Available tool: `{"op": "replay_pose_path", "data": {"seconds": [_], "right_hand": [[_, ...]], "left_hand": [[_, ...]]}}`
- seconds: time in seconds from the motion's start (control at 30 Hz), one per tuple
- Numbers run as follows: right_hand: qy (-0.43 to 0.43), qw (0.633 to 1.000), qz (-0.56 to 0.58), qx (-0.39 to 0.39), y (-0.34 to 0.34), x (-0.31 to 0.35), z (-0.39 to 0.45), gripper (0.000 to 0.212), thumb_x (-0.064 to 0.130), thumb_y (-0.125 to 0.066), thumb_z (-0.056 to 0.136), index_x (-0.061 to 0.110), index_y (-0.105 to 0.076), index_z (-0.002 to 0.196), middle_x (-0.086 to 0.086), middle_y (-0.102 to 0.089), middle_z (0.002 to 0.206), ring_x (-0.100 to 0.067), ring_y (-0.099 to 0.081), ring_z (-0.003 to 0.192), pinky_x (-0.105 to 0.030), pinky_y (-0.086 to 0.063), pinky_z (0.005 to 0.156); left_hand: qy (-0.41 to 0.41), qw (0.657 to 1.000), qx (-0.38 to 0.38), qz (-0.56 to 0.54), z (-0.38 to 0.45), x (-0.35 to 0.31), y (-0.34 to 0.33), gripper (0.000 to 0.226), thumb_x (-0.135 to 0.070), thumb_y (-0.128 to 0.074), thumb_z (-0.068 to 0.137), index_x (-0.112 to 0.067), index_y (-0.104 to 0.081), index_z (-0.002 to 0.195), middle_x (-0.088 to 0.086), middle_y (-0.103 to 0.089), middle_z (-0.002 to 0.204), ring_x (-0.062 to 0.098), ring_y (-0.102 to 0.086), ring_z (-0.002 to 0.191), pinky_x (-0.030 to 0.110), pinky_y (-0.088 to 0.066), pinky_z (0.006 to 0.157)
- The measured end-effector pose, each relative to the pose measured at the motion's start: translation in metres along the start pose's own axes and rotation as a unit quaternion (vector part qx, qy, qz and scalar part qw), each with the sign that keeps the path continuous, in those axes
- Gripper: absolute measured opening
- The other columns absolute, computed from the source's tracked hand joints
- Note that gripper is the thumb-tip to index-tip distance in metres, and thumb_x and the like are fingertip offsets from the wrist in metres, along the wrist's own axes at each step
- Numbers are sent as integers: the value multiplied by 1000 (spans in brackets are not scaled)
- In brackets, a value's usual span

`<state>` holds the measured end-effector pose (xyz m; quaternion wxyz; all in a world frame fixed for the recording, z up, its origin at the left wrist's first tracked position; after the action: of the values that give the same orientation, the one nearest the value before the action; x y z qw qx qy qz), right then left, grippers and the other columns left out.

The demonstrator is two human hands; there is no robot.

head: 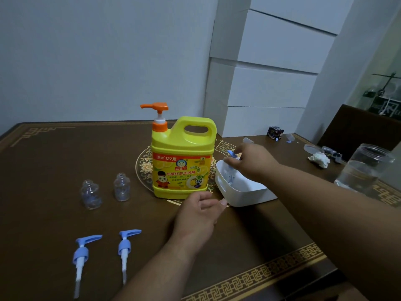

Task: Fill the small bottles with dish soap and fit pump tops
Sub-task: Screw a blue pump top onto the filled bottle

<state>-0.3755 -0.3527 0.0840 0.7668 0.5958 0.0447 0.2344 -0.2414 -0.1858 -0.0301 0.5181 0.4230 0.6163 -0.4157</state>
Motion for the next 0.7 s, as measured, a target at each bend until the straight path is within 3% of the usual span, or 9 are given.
{"op": "replay_pose_path", "data": {"seconds": [0.2, 0.33, 0.47, 0.57, 0.7], "right_hand": [[28, 999, 11, -20, 14, 15, -25, 49, 58, -59, 93, 18, -65, 121, 7, -63, 81, -17, -61, 80, -28, -40, 58], [33, 998, 44, -29, 29, 29, -40, 49, 55, -62, 94, 19, -63, 127, 11, -57, 89, -12, -54, 83, -22, -32, 58], [19, 992, 118, -44, 52, 46, -57, 33, 52, -65, 94, 23, -68, 110, 13, -63, 80, -4, -57, 72, -27, -38, 58], [22, 976, 206, -67, 65, 72, -74, 23, 44, -68, 94, 22, -67, 91, 6, -65, 75, -10, -61, 70, -28, -41, 57], [33, 940, 335, -53, 55, 111, -98, 21, 37, -70, 95, 22, -64, 82, 1, -66, 76, -16, -63, 73, -32, -49, 61]], "left_hand": [[0, 1000, -4, -12, 2, 2, 2, 48, -35, -83, 88, -21, -63, 129, -5, -78, 112, 13, -75, 103, 35, -65, 86], [-32, 999, -43, -4, -8, -14, 15, 37, -32, -83, 89, -22, -64, 119, -1, -77, 101, 15, -75, 91, 29, -61, 70], [-72, 993, -94, -27, -25, -49, 50, 25, -25, -81, 91, -18, -65, 110, 5, -75, 90, 12, -70, 74, 27, -56, 60], [-118, 984, -134, -23, -44, -85, 93, 21, -21, -81, 91, -15, -67, 106, 6, -73, 85, 10, -68, 69, 24, -53, 54], [-145, 966, -212, 17, -73, -119, 166, 23, -17, -79, 92, -11, -66, 110, 19, -74, 96, 14, -67, 71, 27, -56, 58]]}}
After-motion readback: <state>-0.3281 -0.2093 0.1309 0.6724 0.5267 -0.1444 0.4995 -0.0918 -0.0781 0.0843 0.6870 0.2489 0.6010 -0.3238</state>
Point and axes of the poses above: each hand's wrist, its own z-axis towards the middle knuckle, its own y-axis out of the back of the hand, x = y × z, the point moved 8 cm from there along z, towards the middle knuckle
